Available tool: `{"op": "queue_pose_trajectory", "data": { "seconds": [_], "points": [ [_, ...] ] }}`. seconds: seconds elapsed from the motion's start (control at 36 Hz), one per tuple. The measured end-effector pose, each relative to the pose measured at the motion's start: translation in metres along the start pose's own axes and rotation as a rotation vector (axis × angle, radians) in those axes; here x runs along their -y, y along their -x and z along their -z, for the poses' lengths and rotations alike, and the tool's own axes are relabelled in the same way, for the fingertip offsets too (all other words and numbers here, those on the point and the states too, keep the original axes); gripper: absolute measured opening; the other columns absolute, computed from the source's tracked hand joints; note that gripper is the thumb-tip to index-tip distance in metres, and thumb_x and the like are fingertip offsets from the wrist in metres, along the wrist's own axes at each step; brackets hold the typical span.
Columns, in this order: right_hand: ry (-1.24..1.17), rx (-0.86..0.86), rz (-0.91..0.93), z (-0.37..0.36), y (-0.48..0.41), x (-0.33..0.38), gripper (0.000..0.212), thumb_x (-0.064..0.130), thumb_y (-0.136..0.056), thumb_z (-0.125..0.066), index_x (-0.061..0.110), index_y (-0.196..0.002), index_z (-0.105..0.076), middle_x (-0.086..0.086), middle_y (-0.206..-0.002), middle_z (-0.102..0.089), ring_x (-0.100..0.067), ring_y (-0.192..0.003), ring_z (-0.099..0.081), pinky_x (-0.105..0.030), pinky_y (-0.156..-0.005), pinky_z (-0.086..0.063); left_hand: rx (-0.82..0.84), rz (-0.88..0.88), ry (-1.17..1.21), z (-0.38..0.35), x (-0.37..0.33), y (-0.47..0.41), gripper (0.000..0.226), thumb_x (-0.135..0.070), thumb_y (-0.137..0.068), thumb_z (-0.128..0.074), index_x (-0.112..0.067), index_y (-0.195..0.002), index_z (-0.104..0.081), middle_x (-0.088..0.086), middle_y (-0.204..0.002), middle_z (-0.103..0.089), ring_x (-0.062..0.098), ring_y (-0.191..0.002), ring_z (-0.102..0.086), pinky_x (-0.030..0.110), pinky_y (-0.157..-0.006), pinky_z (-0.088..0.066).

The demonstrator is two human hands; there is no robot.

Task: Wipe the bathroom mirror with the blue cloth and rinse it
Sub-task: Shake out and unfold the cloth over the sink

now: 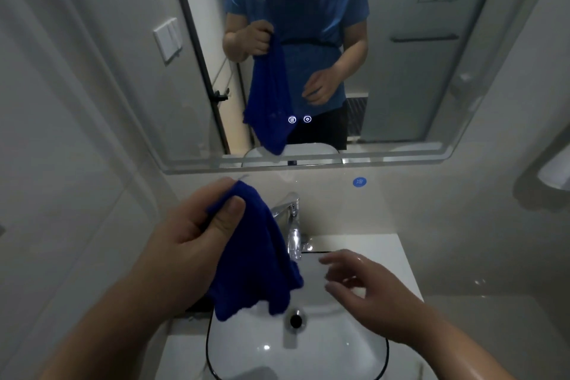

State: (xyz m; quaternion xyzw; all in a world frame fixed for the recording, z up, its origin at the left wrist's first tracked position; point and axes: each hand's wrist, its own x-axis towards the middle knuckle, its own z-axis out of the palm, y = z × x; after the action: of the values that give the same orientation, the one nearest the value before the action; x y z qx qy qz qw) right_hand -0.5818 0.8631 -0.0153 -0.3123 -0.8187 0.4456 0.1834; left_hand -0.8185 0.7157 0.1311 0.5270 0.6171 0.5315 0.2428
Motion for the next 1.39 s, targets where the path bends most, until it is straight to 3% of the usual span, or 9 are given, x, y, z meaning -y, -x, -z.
{"op": "queue_pose_trajectory", "data": {
  "seconds": [0.14, 0.28, 0.44, 0.56, 0.75, 0.89, 1.11, 1.25, 1.39],
  "points": [
    [-0.229, 0.047, 0.088, -0.019, -0.008, 0.039, 0.026, 0.018, -0.106, -0.061, 0.033, -0.126, -0.067, 0.011, -0.118, -0.074, -0.012, -0.116, -0.07, -0.027, -0.101, -0.055, 0.255, 0.14, -0.127, -0.023, -0.001, -0.005, 0.022, -0.052, -0.103, -0.045, -0.05, -0.104, -0.067, -0.011, -0.098, -0.074, 0.011, -0.088, -0.07, 0.019, -0.072, -0.056],
    [-0.108, 0.096, -0.003, -0.038, -0.019, 0.035, 0.034, 0.01, -0.097, -0.062, 0.043, -0.109, -0.06, 0.025, -0.099, -0.071, 0.0, -0.089, -0.068, -0.015, -0.072, -0.05, 0.406, 0.142, -0.418, -0.045, 0.022, -0.011, 0.01, -0.041, -0.107, -0.051, -0.043, -0.109, -0.061, -0.019, -0.099, -0.071, 0.004, -0.089, -0.069, 0.036, -0.086, -0.061],
    [0.079, 0.24, -0.289, -0.068, -0.013, -0.024, 0.02, 0.024, -0.083, -0.054, 0.03, -0.096, -0.069, 0.005, -0.089, -0.076, -0.011, -0.078, -0.071, -0.035, -0.073, -0.062, 0.097, -0.022, -0.422, -0.038, 0.029, -0.007, 0.031, -0.065, -0.099, -0.035, -0.047, -0.103, -0.06, -0.021, -0.095, -0.068, 0.006, -0.087, -0.066, 0.027, -0.072, -0.054],
    [0.056, 0.189, -0.336, -0.077, -0.002, -0.047, 0.019, 0.044, -0.087, -0.06, 0.026, -0.086, -0.066, 0.005, -0.088, -0.066, -0.01, -0.073, -0.064, -0.026, -0.067, -0.052, -0.027, -0.1, -0.429, -0.029, 0.023, -0.004, 0.025, -0.058, -0.098, -0.037, -0.047, -0.097, -0.059, -0.018, -0.088, -0.067, 0.011, -0.08, -0.066, 0.018, -0.067, -0.051],
    [0.08, 0.309, -0.245, -0.034, -0.006, -0.045, 0.016, 0.05, -0.093, -0.061, 0.035, -0.098, -0.066, 0.018, -0.105, -0.069, 0.002, -0.103, -0.063, -0.024, -0.094, -0.052, -0.275, -0.061, -0.356, -0.015, 0.024, -0.004, 0.021, -0.04, -0.104, -0.046, -0.036, -0.097, -0.066, -0.011, -0.078, -0.066, 0.01, -0.07, -0.063, 0.01, -0.057, -0.044],
    [-0.004, 0.341, -0.267, 0.007, -0.004, -0.032, 0.013, 0.036, -0.094, -0.076, 0.032, -0.093, -0.064, 0.019, -0.088, -0.072, 0.001, -0.081, -0.065, -0.023, -0.079, -0.053, -0.381, -0.059, -0.461, 0.004, 0.031, -0.009, 0.022, -0.036, -0.109, -0.045, -0.033, -0.098, -0.064, -0.022, -0.086, -0.065, -0.001, -0.078, -0.061, 0.006, -0.063, -0.04],
    [-0.311, 0.425, -0.219, 0.042, 0.009, 0.002, 0.027, 0.029, -0.09, -0.077, 0.02, -0.115, -0.077, -0.017, -0.108, -0.077, -0.035, -0.105, -0.073, -0.051, -0.102, -0.054, -0.613, -0.002, -0.395, 0.029, 0.042, -0.017, 0.028, -0.04, -0.104, -0.045, -0.028, -0.083, -0.058, -0.014, -0.076, -0.062, 0.004, -0.071, -0.054, 0.029, -0.073, -0.045],
    [-0.497, 0.403, -0.245, 0.062, 0.009, 0.017, 0.06, 0.06, -0.091, -0.075, 0.001, -0.1, -0.075, -0.013, -0.09, -0.07, -0.025, -0.088, -0.065, -0.036, -0.087, -0.05, -0.608, -0.008, -0.21, 0.03, 0.037, -0.018, 0.025, -0.038, -0.105, -0.048, -0.026, -0.087, -0.06, -0.001, -0.081, -0.061, 0.011, -0.075, -0.054, 0.03, -0.073, -0.046],
    [-0.498, 0.423, -0.381, 0.067, 0.006, 0.022, 0.023, 0.015, -0.097, -0.068, 0.012, -0.113, -0.084, -0.015, -0.12, -0.079, -0.029, -0.117, -0.073, -0.036, -0.107, -0.055, -0.536, -0.005, -0.227, 0.022, 0.036, -0.014, 0.029, -0.039, -0.105, -0.049, -0.023, -0.084, -0.061, -0.012, -0.069, -0.058, 0.003, -0.063, -0.05, 0.019, -0.059, -0.042]
  ]
}}
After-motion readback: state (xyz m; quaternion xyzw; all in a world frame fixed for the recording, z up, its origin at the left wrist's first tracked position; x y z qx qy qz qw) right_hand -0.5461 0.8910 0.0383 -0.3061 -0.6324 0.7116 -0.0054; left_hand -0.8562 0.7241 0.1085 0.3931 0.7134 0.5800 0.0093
